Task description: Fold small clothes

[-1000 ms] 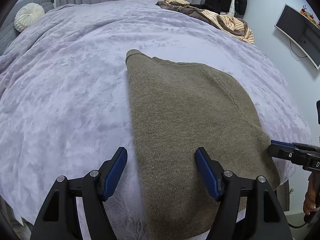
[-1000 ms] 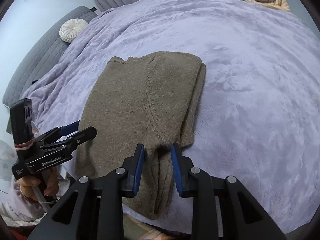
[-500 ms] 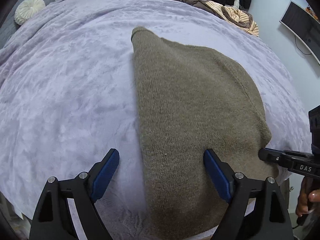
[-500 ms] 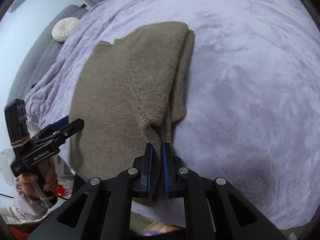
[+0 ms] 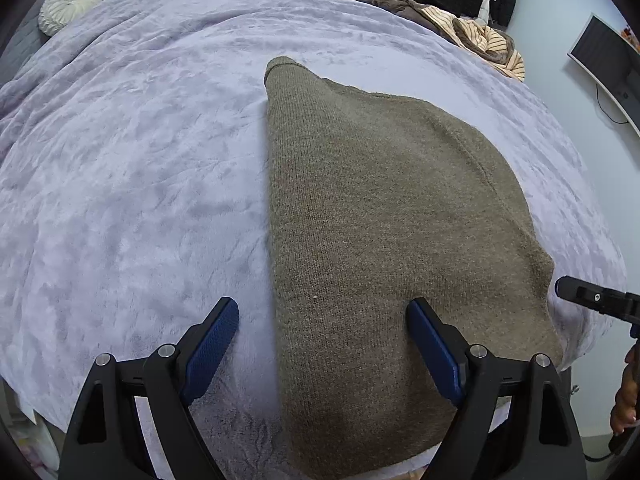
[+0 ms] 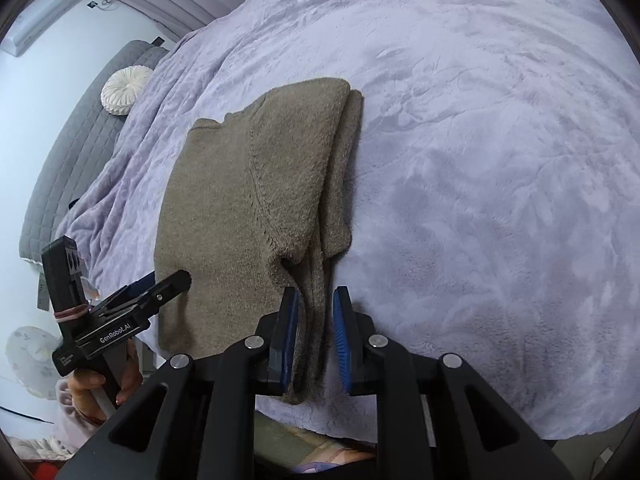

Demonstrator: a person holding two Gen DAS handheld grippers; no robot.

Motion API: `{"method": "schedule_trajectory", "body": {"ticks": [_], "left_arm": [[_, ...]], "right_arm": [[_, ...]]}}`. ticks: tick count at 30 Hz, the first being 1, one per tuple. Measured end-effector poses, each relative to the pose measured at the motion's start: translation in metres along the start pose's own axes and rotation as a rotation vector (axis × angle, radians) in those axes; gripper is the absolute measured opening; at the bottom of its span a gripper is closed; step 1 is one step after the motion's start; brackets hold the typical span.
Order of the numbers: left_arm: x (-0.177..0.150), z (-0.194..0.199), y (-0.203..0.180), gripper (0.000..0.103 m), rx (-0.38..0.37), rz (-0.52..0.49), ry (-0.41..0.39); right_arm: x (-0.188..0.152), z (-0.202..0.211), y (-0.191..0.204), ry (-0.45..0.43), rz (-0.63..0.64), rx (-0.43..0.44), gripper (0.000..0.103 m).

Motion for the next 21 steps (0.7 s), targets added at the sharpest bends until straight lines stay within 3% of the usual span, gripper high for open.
{"method": "schedule_trajectory", "body": {"ticks": [6,9,13,15,16,21], "left_arm": [[0.003,0.006,0.001,0.087,0.015,-0.006,-0.012],[0.008,0.011,0.0,0.087,0.02,-0.009,-0.015],[0.019,0.019,-0.003,0.087,0.033,-0.017,-0.028],[0.026,0.024,-0.005,0.087,0.044,-0.023,-0.03],[0.03,0.026,-0.006,0.087,0.053,-0.024,-0.032],[0.05,0.042,-0.01,0.087,0.075,-0.002,-0.051]], "right_arm": [[0.013,0.011,-0.005,-0.035,-0.053,-0.025,0.023],[0.016,0.011,-0.008,-0.032,-0.065,-0.04,0.038],[0.022,0.009,0.003,-0.021,-0.044,-0.075,0.04],[0.027,0.009,0.01,-0.019,-0.032,-0.104,0.048],[0.03,0.009,0.013,-0.022,-0.028,-0.121,0.059],[0.046,0.019,0.035,-0.043,0.012,-0.172,0.063]]}}
Point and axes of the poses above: each gripper's, at about its wrist camera, not at the fingertips, and z roughly against the way its jaws point, y to its left, x to its top, the point moved 2 cm from there along -z, roughly the way its jaws point, and after that the axes turned 11 degrees about y, right-handed, at the moved point
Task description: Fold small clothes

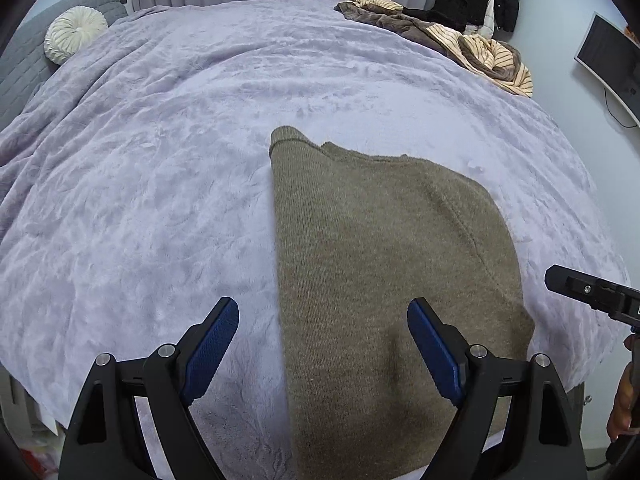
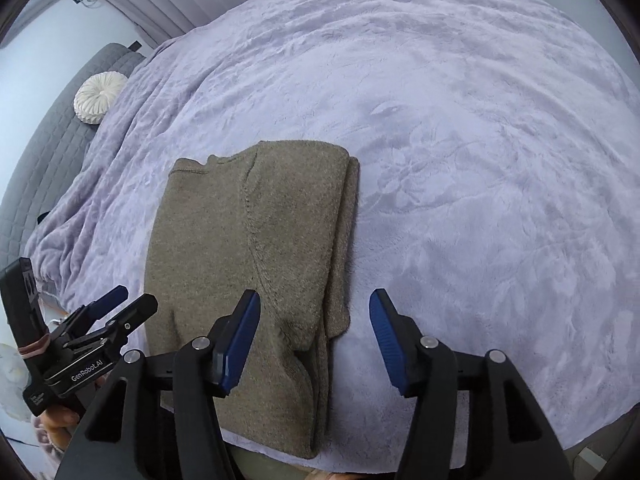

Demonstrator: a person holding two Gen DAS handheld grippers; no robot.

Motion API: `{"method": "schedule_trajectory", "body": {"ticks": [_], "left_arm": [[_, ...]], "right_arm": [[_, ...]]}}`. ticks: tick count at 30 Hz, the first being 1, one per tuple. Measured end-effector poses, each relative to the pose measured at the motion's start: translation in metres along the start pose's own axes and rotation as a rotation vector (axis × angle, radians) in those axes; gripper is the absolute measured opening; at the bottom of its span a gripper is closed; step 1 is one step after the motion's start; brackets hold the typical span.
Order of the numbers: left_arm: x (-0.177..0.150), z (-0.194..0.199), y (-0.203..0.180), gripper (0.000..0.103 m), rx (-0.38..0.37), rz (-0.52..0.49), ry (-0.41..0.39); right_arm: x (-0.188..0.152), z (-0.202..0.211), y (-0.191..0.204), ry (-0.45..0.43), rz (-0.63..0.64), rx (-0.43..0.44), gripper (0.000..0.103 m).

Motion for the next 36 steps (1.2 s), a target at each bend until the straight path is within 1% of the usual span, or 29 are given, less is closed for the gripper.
{"method": "schedule_trajectory", "body": {"ticks": [2,5,7,8,9,10,12,13,16,18,22,26,28,30,36], "left_arm": [[0.008,0.008,-0.002,0.087,0.001,0.004,-0.014],[0.016,0.018,-0.006,0.087,0.021,0.004,-0.029],[0.019,0.023,-0.007,0.087,0.022,0.006,-0.045],[0.02,0.026,-0.008,0.089,0.027,0.008,-0.054],[0.021,0.027,-0.007,0.103,0.034,0.012,-0.059],[0.022,0.029,-0.007,0.103,0.037,0.02,-0.074],[0.023,0.031,-0.007,0.103,0.034,0.023,-0.074],[0.023,0.031,-0.007,0.103,0.036,0.024,-0.069],[0.022,0.029,-0.006,0.103,0.062,0.024,-0.062],[0.021,0.028,-0.006,0.103,0.074,0.026,-0.057],[0.022,0.028,-0.005,0.103,0.078,0.024,-0.058],[0.02,0.028,-0.006,0.103,0.111,0.015,-0.065],[0.018,0.027,-0.007,0.103,0.105,0.018,-0.061],[0.017,0.025,-0.006,0.103,0.097,0.02,-0.05],[0.013,0.024,-0.01,0.103,0.101,0.029,-0.051]], "right_arm": [[0.008,0.006,0.008,-0.013,0.014,-0.019,0.074],[0.018,0.015,0.02,-0.035,0.023,-0.018,0.079],[0.022,0.016,0.026,-0.034,0.027,-0.036,0.079],[0.024,0.016,0.029,-0.032,0.03,-0.047,0.08],[0.025,0.016,0.032,-0.031,0.031,-0.062,0.08],[0.026,0.016,0.034,-0.031,0.032,-0.078,0.083],[0.026,0.015,0.038,-0.035,0.035,-0.084,0.087],[0.026,0.014,0.039,-0.031,0.033,-0.088,0.092],[0.027,0.009,0.043,-0.021,0.032,-0.137,0.093],[0.027,0.007,0.046,-0.016,0.035,-0.184,0.093],[0.024,0.004,0.048,-0.015,0.026,-0.173,0.093],[0.022,0.002,0.051,-0.016,0.039,-0.226,0.093],[0.021,0.003,0.053,-0.02,0.041,-0.252,0.093],[0.02,0.005,0.055,-0.027,0.039,-0.26,0.093],[0.019,0.008,0.063,-0.046,0.068,-0.321,0.093]]}}
Point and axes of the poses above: each gripper's, at about its wrist camera, not at the fingertips, and z roughly against the way its jaws point, y to its left, x to its top, the point moved 2 cm from there along -z, roughly the way its jaws point, and after that the axes turned 11 degrees about y, right-handed, at the moved point
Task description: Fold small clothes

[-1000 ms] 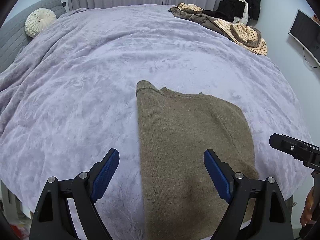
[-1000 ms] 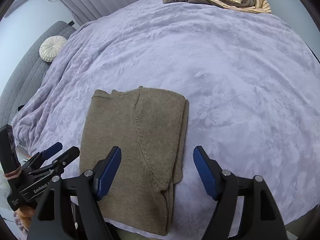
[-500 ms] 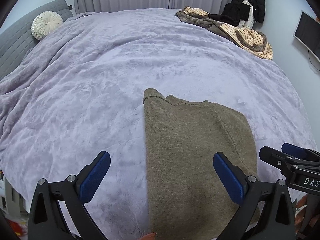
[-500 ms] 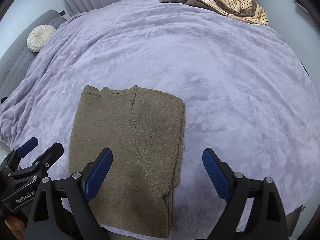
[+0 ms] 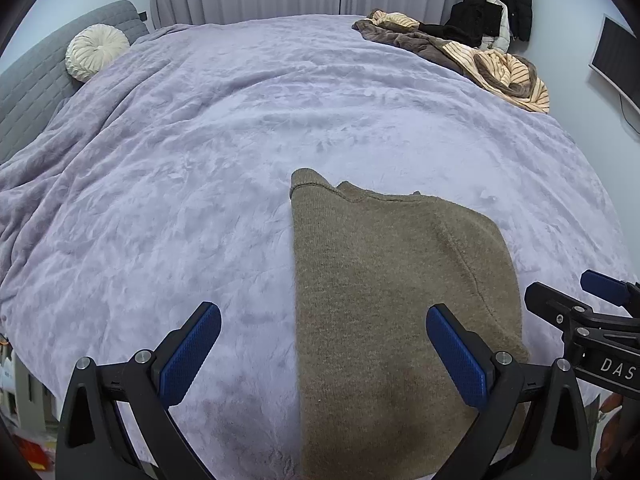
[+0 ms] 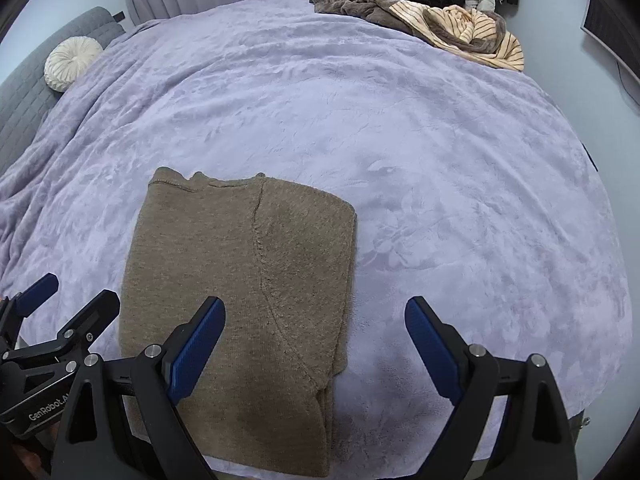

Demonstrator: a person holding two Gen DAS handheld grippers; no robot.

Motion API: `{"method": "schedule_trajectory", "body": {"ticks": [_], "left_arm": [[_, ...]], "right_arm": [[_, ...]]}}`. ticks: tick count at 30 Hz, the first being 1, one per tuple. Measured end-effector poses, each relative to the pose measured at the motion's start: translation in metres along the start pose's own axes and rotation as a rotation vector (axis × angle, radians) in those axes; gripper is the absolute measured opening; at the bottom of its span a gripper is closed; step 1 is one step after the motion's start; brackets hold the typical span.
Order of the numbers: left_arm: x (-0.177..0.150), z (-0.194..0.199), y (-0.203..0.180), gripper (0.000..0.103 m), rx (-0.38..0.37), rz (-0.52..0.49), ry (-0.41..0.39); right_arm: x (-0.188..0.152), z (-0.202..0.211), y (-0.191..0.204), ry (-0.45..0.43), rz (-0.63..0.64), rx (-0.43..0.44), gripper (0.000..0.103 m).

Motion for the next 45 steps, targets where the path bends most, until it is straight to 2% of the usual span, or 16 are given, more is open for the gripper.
{"method": "schedule_trajectory", "body": {"ticks": [45], "left_arm": [[-0.008,0.002,-0.005,0.103,0.018,-0.004,0.002]], "right_arm": [[0.0,0.003,0.011,-0.006,0.006,-0.004,0.093]]}}
Point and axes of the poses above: each gripper's, at about its wrist camera, not at the fingertips, and z roughly against the way its jaws point, y to its left, x to its top, the point moved 2 cm from there along -z, roughly the way its jaws point, and after that the axes turned 11 degrees about y, right-handed, at the moved point
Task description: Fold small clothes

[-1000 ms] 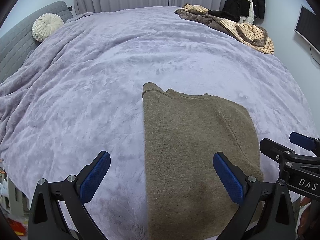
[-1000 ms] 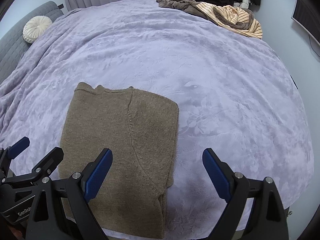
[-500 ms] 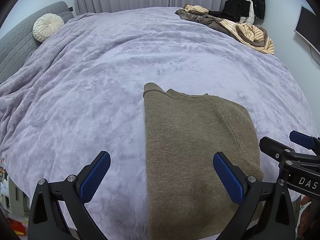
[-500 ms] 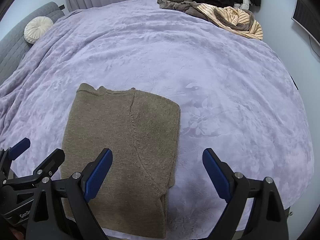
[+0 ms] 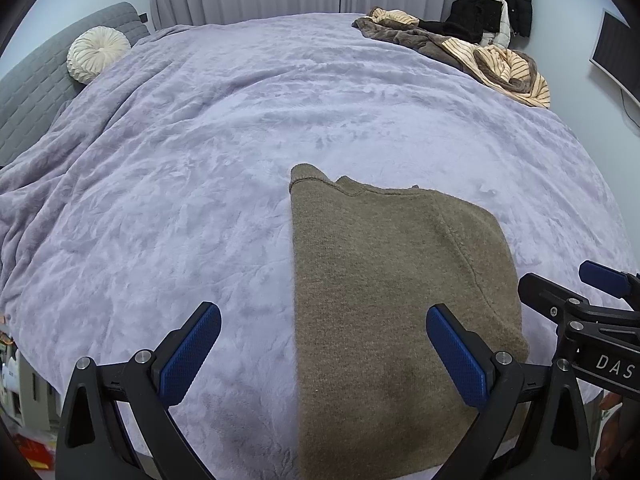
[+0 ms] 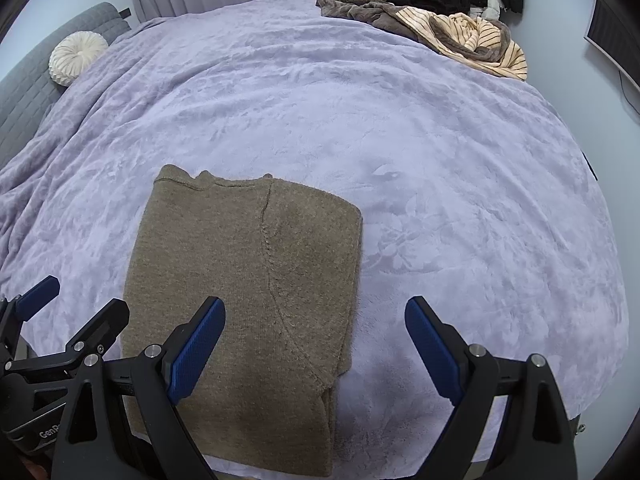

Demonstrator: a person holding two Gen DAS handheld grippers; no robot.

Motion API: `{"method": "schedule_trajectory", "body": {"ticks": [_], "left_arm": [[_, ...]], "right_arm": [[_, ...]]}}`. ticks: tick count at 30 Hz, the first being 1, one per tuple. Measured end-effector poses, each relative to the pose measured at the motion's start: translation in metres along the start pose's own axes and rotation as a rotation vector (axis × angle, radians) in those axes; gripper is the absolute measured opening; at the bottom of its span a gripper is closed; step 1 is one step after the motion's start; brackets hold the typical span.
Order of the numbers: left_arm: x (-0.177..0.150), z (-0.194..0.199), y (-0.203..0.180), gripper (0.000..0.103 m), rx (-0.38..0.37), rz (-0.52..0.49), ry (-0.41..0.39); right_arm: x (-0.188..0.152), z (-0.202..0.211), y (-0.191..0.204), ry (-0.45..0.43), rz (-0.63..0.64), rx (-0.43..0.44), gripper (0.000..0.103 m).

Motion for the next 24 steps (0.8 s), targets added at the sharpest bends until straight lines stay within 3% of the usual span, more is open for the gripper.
{"method": "schedule_trajectory", "body": {"ticks": [24], "left_arm": [[-0.0001,0.0031,-0.0019,0.103,0.007,-0.029,-0.022]], "right_arm": [[0.0003,0.0004,0.0017,-0.001,-0.002,0.0,0.093]]}}
Point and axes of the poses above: each gripper's, at about its wrist camera, not at the fingertips, and z roughly against the way its jaws point, y to its left, x to its top, the point moved 2 cm from there along -z, roughly the way its jaws point, and after that the axes turned 11 degrees about y, right-handed, at the moved point
